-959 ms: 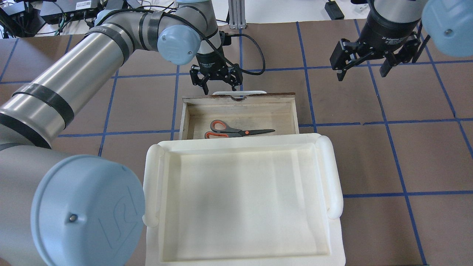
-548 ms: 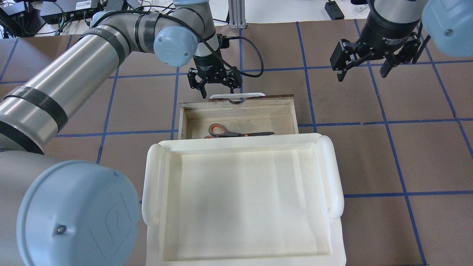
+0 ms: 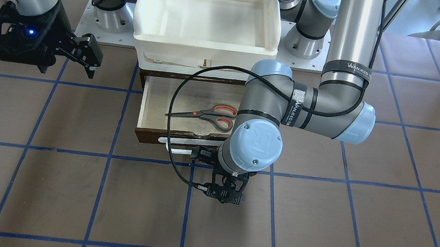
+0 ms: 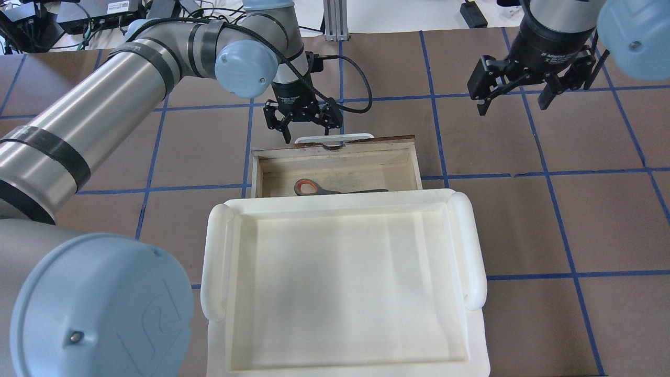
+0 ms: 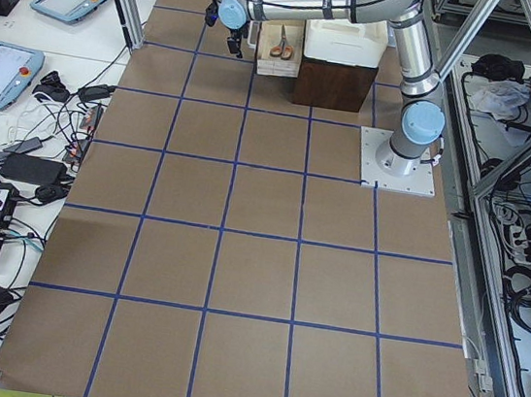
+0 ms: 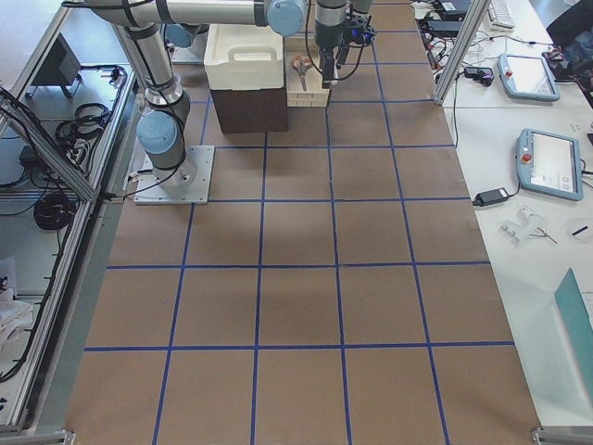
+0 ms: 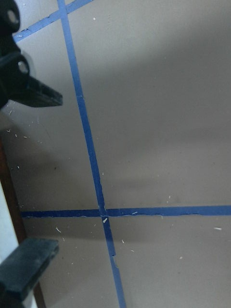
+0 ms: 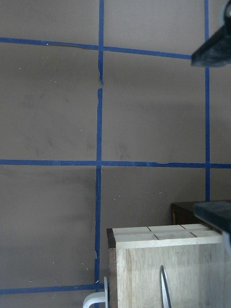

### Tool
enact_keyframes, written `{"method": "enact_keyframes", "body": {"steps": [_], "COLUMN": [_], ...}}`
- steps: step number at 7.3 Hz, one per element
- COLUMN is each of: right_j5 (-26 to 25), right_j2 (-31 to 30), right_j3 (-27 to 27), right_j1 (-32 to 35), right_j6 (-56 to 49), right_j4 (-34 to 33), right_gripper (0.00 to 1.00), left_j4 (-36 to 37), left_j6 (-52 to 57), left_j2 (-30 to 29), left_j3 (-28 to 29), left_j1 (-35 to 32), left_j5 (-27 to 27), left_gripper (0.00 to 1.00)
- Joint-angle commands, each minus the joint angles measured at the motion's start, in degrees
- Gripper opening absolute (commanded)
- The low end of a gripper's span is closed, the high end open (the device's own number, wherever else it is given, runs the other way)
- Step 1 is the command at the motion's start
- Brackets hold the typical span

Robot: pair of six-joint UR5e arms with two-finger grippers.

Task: Put scissors in drawer and close it
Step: 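Push the drawer front away from the robot with the left gripper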

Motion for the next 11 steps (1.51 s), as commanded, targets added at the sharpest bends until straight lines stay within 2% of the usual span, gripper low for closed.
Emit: {"method": "enact_keyframes", "body": {"steps": [1, 11], "right_j5": [-0.02, -2.48], "right_j2": [-0.03, 0.14], "right_j3": [0.09, 0.18], "right_j1": [0.00, 0.00], "right_j6": [0.00, 0.00], "right_j4": [-0.01, 0.26], "right_gripper": [1.00, 1.00], "left_j4": [-0.29, -0.99], "left_j6": [0.00, 0.00], "left_j2": [0.50, 3.31], "left_j3": [-0.57, -3.82], "left_j1": [-0.12, -0.65], "left_j5": [-0.06, -0.32], "left_gripper": [1.00, 1.00]}}
